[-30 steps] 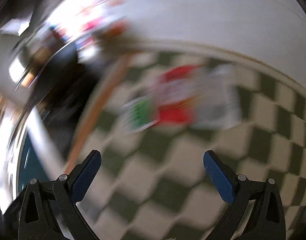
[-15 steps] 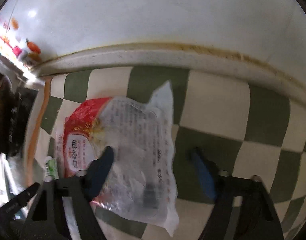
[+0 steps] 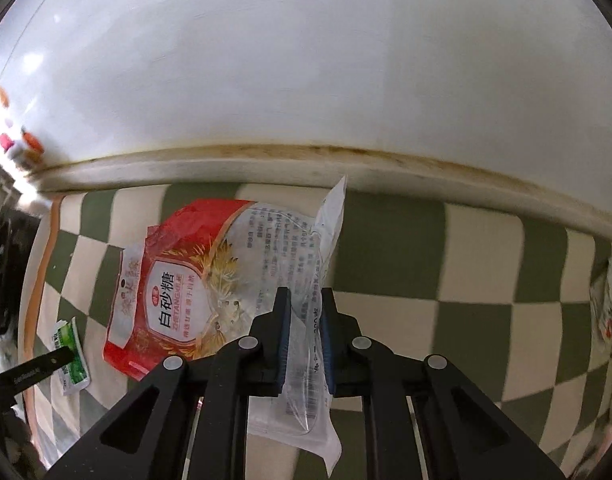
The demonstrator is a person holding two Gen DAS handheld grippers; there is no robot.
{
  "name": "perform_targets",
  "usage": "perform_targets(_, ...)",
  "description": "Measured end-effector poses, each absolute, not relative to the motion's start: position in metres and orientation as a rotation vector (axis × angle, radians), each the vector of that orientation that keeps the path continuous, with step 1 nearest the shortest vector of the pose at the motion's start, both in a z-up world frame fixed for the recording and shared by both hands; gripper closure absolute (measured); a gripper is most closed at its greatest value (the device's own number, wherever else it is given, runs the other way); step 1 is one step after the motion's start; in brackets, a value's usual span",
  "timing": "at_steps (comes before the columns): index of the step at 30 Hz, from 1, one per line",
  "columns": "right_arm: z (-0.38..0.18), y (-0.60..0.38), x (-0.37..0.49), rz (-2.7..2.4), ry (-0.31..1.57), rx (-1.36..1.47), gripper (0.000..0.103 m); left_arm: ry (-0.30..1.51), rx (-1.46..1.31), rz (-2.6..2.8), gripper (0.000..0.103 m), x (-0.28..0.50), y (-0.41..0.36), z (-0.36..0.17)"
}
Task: Collect trash
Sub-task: 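Grasp the green-and-white sachet with the left tool while the right tool grasps the red sugar bag, then carry the sachet and sugar bag over the bin and open both tools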
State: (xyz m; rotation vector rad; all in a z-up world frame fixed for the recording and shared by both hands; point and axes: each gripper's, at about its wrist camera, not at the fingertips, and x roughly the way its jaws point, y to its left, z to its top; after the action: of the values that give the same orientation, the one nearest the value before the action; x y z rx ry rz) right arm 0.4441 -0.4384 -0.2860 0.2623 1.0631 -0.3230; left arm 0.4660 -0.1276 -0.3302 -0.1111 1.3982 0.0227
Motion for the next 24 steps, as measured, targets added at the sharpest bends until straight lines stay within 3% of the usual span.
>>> perform_targets(5, -0.272, -0.435, 0.427, -0.311, 1.033, 0.279, 0.09, 1.383, -0.129, 0.018, 0.102, 0.454, -0.118, -0.314)
perform_targets(15, -0.209, -0.386, 0.38, -0.125, 0.96, 0.286, 0.09, 1.199, -0.154, 0.067, 0.102, 0.369, -0.051, -0.22)
perform_targets(20, -0.192, -0.304, 0.355, 0.039, 0.969, 0.212, 0.09, 1.143, -0.194, 0.173, 0.102, 0.3, 0.024, -0.193)
perform_targets(24, -0.195, -0.216, 0.322, 0.202, 1.008, 0.131, 0.09, 1.141, -0.245, 0.3, 0.102, 0.228, 0.108, -0.204)
